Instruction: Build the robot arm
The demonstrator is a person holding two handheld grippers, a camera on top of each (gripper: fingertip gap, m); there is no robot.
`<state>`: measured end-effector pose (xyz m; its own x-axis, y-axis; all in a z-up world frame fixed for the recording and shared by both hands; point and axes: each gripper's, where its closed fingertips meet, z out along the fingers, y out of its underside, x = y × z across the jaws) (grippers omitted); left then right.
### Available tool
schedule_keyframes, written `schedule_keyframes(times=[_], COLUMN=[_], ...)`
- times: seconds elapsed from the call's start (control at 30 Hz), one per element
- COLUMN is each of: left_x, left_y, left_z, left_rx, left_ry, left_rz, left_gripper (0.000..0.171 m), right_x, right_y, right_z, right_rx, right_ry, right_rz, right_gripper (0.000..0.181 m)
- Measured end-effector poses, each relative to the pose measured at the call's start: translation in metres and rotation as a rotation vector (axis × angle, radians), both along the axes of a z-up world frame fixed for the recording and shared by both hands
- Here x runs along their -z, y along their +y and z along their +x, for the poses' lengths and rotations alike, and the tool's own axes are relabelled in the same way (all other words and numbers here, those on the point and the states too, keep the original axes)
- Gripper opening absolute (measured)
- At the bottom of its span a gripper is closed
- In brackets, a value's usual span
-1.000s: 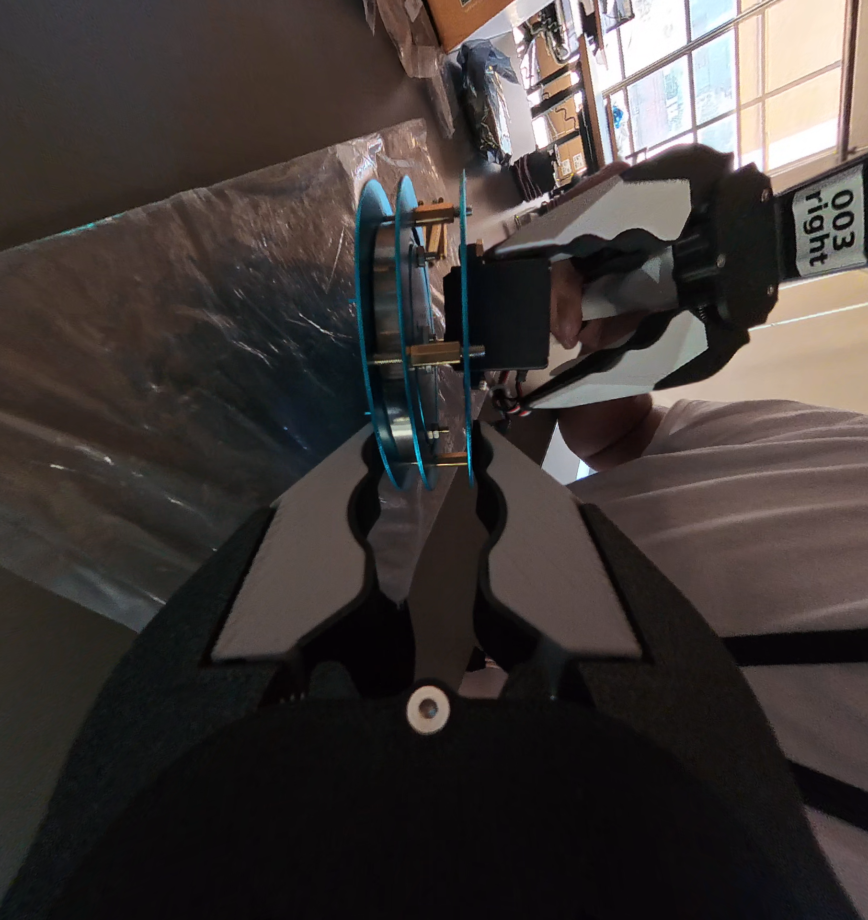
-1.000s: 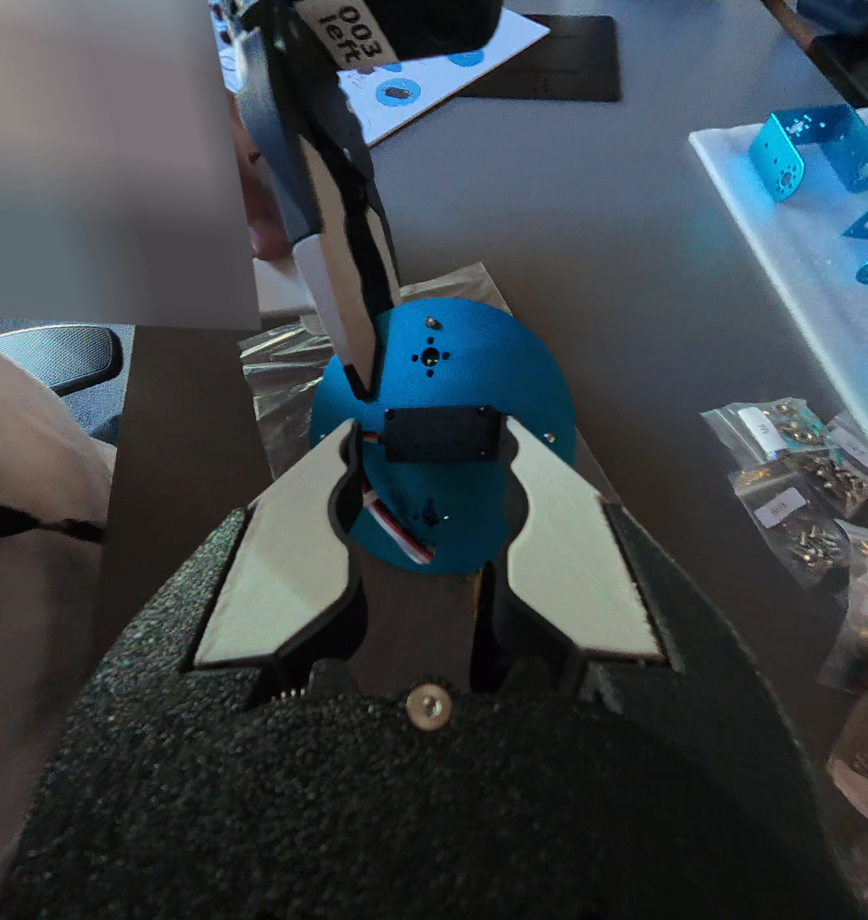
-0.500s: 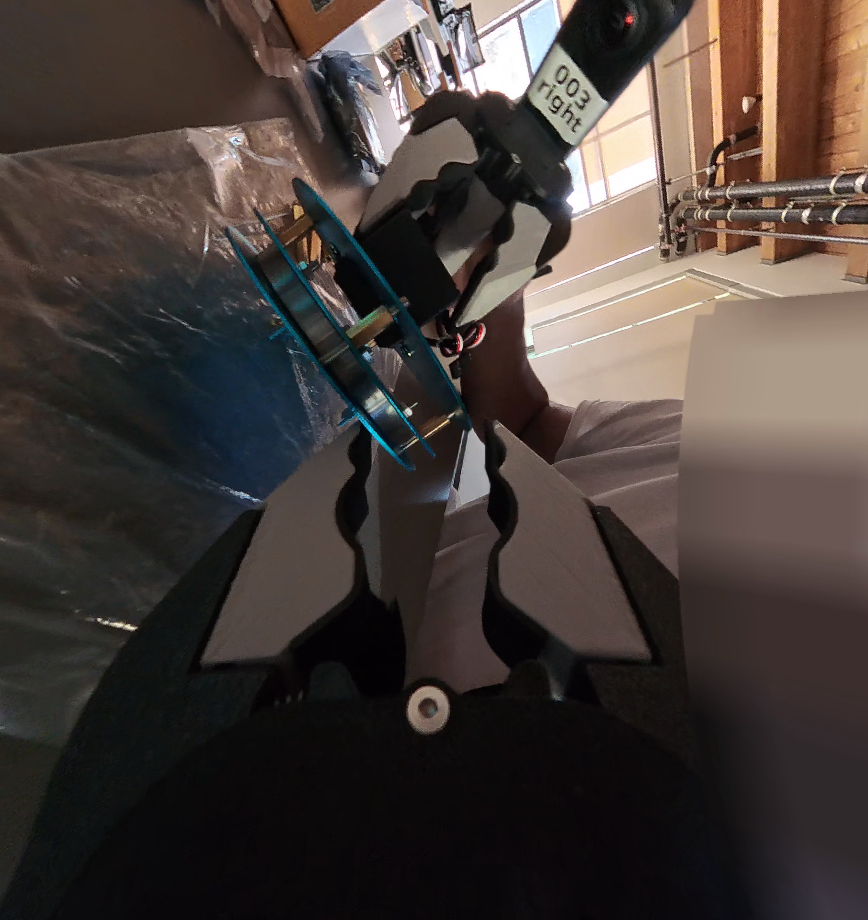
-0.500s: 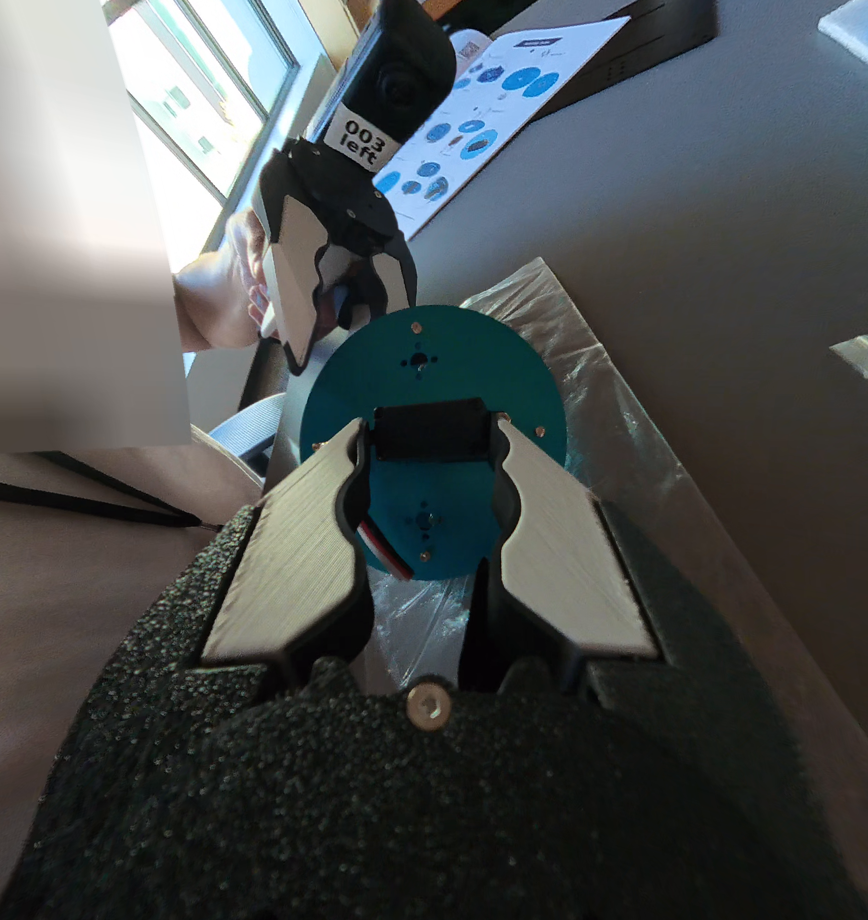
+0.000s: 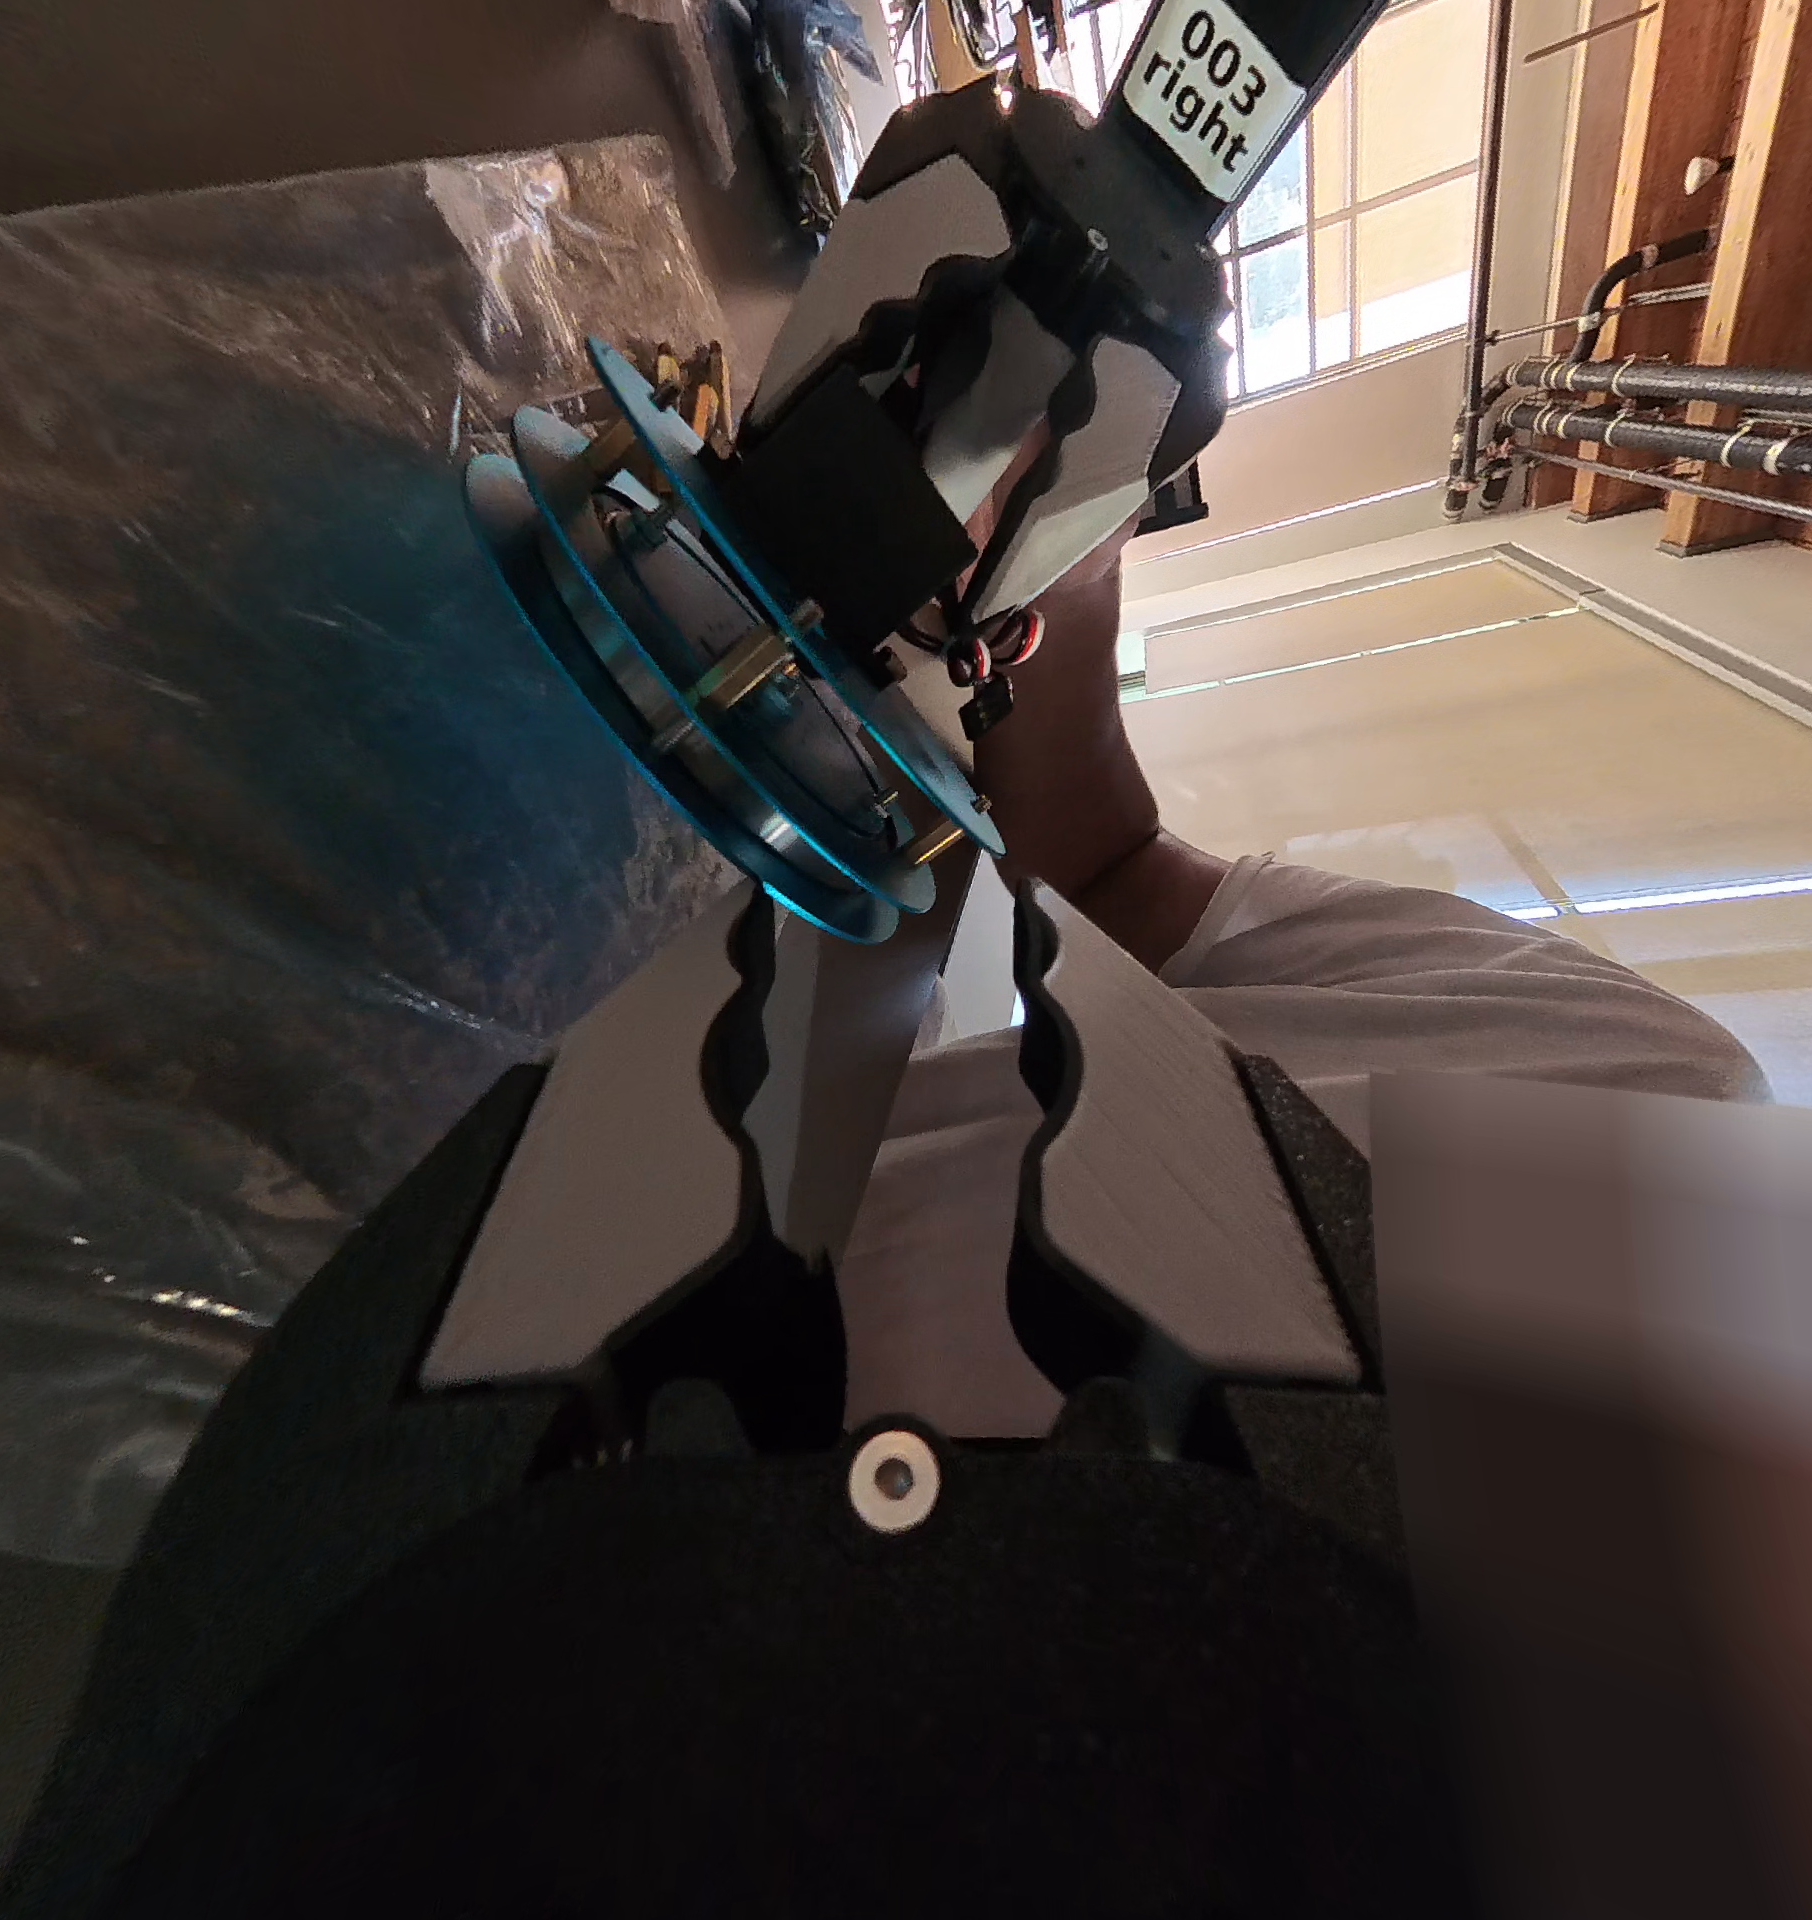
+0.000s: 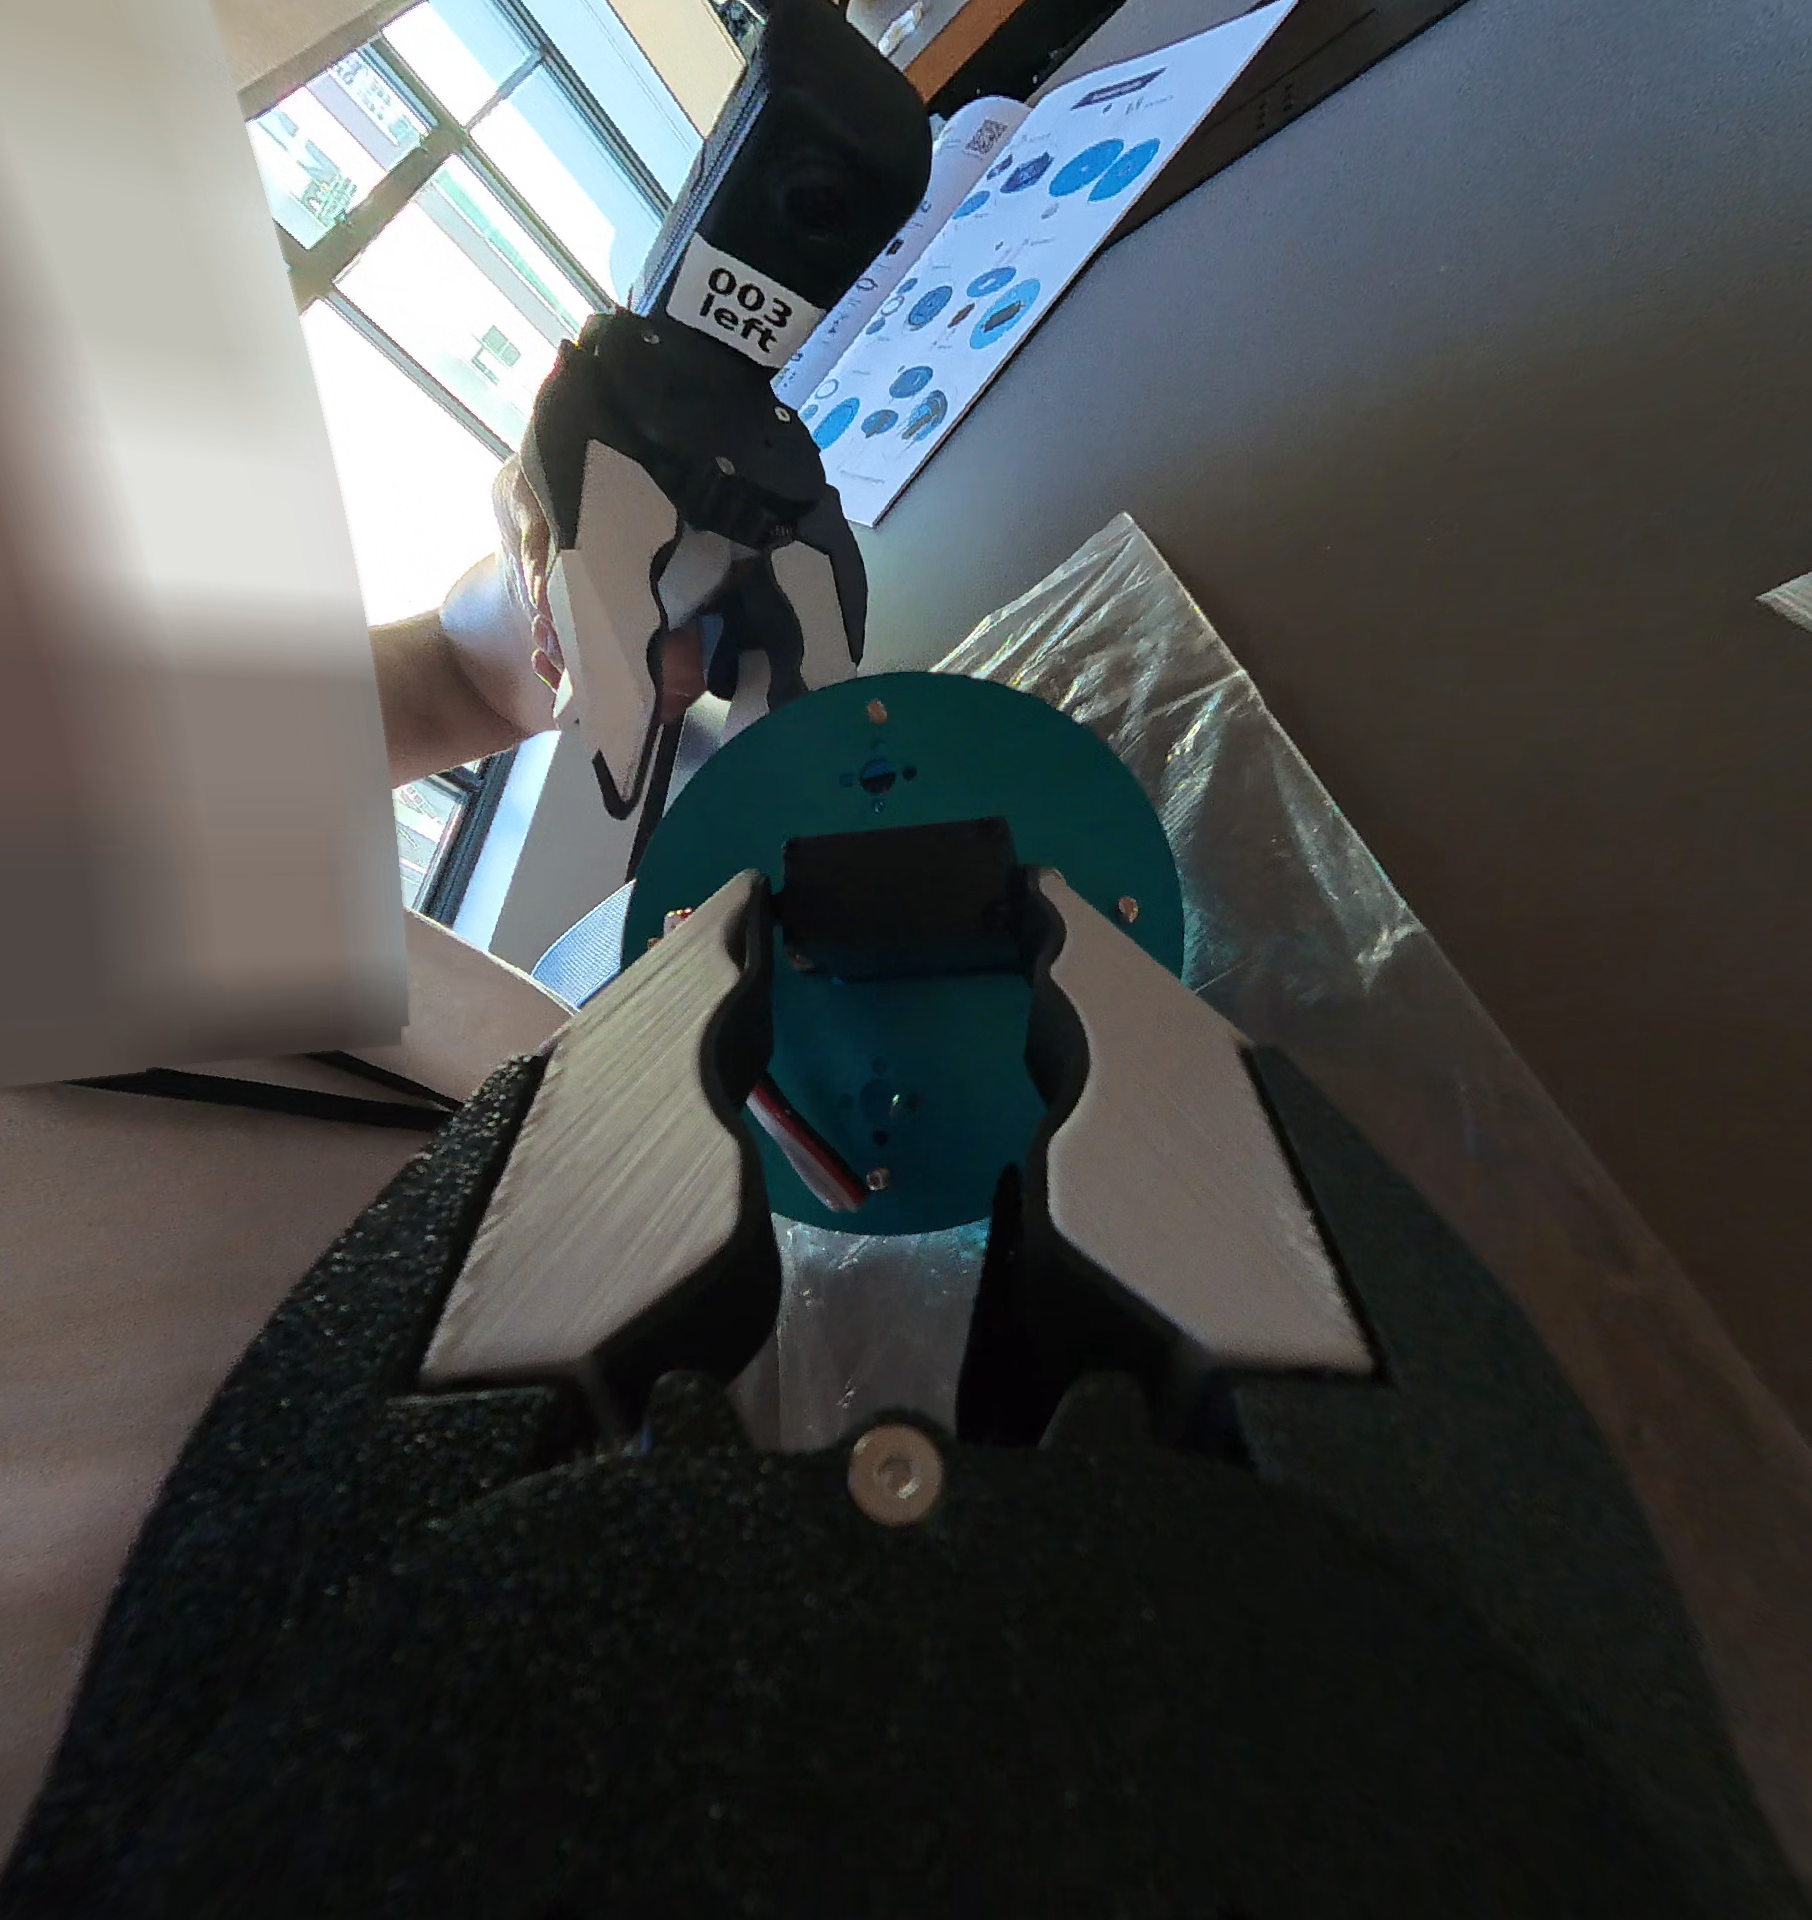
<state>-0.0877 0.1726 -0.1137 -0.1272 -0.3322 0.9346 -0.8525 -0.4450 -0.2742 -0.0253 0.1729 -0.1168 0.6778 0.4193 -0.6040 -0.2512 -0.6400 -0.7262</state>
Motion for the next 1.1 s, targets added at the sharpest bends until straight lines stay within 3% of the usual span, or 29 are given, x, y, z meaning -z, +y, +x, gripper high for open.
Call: schedule_keyframes(times=[0.2, 0.5, 0.67, 0.87, 1.1], left_x=[0.007, 0.037, 0.037, 0.029, 0.009], left_y=[0.003, 0.010, 0.020, 0.029, 0.034], left_z=[-0.002, -0.016, -0.021, -0.036, -0.037], left_rx=[0.006, -0.025, -0.077, -0.140, -0.172], left_ry=[0.014, 0.063, -0.021, -0.156, -0.299], left_rz=[0.005, -0.023, 0.045, 0.194, 0.338], left_gripper=[0.045, 0.044, 0.042, 0.042, 0.042], right_x=[0.004, 0.013, 0.010, 0.004, -0.018], right_y=[0.002, 0.002, 0.006, 0.006, 0.007], right_z=[-0.002, -0.026, -0.020, -0.030, -0.029], right_rx=[0.006, -0.068, -0.045, -0.057, -0.033], right_ry=[-0.036, -0.472, -0.317, -0.519, -0.447], right_rz=[-0.036, -0.077, -0.116, -0.051, -0.030], right_gripper=[0.046, 0.047, 0.046, 0.045, 0.045])
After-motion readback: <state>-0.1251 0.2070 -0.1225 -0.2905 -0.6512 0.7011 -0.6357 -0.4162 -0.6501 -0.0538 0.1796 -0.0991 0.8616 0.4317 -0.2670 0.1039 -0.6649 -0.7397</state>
